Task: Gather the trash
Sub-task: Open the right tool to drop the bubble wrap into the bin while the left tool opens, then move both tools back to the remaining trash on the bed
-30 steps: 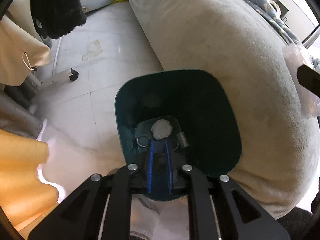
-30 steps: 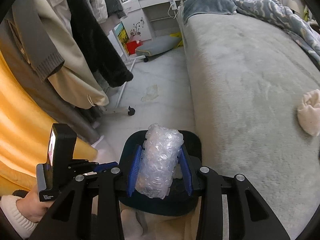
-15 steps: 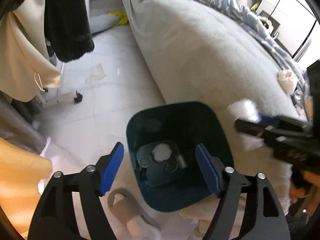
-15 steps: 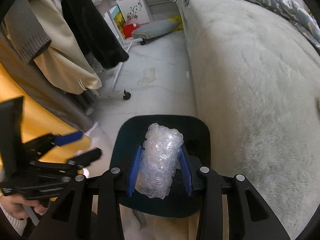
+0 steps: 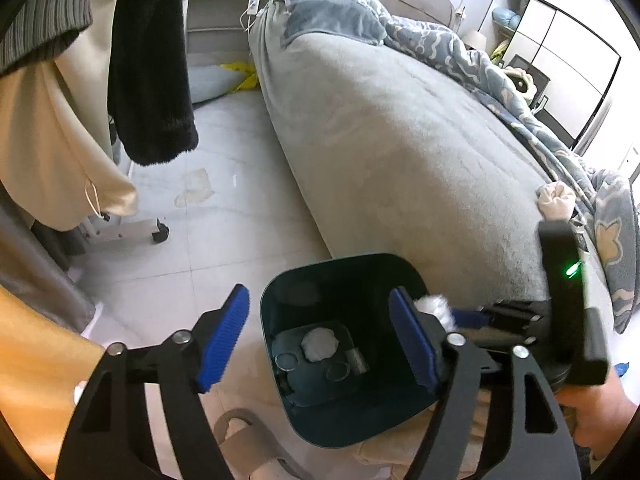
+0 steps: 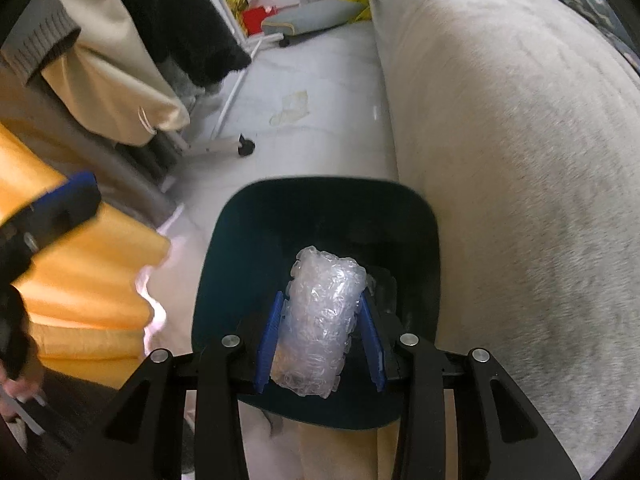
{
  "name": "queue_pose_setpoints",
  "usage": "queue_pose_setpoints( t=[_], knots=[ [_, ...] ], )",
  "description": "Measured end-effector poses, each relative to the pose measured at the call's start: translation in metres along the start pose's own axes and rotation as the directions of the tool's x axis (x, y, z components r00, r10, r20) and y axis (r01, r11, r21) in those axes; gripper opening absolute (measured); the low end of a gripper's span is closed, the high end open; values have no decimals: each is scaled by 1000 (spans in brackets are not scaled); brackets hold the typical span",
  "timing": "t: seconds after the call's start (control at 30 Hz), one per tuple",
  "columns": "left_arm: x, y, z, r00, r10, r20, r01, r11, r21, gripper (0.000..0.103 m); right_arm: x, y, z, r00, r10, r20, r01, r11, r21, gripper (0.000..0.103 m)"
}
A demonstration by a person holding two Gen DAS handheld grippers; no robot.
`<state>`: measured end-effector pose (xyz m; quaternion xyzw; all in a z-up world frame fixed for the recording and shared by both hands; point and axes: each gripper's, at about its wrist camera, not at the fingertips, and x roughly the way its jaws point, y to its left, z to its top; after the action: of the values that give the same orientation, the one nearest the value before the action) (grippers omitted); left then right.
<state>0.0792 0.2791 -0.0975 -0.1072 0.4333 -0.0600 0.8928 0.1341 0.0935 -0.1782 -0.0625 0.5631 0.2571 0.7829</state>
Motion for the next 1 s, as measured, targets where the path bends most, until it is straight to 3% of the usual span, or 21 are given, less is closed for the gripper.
queue_pose_setpoints(
  t=[0.27,0.37,0.47,0.67,1.0],
  knots=[
    [-13,-9,8,998,-44,46,43,999,29,60,19,-1,-12,997,-9,-82,8,1000,-16,40],
    [-18,-15,10,996,-54,65,52,998,39,60,17,1,-15,996,-4,-86,1,1000,-28,46],
    [-26,-18,15,993,-67,97,64,997,31,60,13,1,-13,997,0,-72,-3,999,-35,59],
    [-41,-25,27,985,-82,155,79,997,23,60,-3,0,-8,1000,15,-22,-16,999,-41,61],
    [-51,-47,42,977,-108,183,113,993,-17,60,-52,-12,-5,994,14,109,-9,999,-47,66]
  ],
)
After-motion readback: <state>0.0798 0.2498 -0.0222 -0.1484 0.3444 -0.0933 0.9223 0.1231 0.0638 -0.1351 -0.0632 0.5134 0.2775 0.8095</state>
